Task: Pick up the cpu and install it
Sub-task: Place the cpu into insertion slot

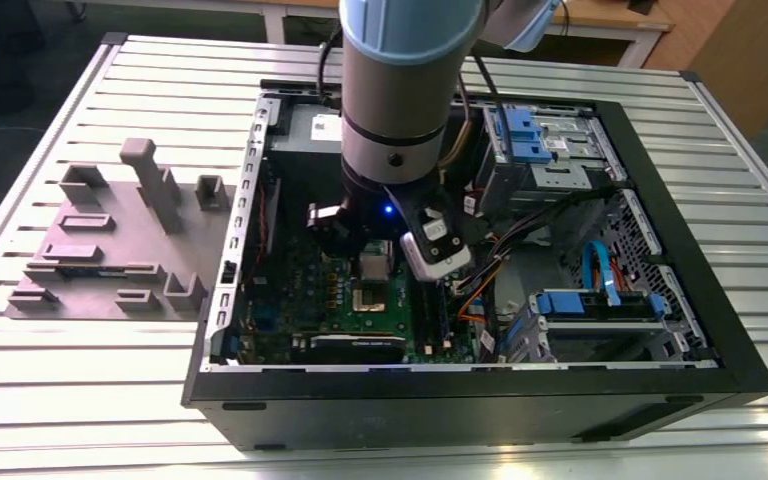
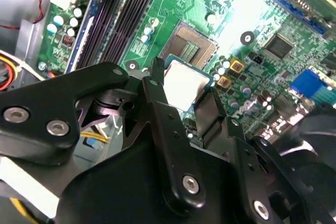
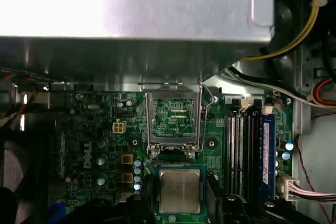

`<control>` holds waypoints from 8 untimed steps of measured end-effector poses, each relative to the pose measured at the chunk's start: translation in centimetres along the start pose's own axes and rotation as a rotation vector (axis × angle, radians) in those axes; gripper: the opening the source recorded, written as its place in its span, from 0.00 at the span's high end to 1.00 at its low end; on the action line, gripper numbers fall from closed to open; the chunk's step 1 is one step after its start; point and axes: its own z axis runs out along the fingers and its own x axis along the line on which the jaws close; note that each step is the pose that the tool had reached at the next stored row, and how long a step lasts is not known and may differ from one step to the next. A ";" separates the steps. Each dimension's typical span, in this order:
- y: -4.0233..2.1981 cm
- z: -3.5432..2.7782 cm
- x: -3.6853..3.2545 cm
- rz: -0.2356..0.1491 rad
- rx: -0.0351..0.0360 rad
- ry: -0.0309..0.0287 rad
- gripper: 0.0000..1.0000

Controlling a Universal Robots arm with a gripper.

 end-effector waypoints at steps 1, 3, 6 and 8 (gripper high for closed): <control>-0.09 0.18 0.00 0.000 0.0000 0.0000 0.53; -0.26 0.54 0.00 0.000 -0.0002 -0.0001 0.53; -0.32 1.10 0.01 0.000 -0.0002 -0.0001 0.53; -0.32 1.38 0.00 0.000 -0.0004 -0.0002 0.53</control>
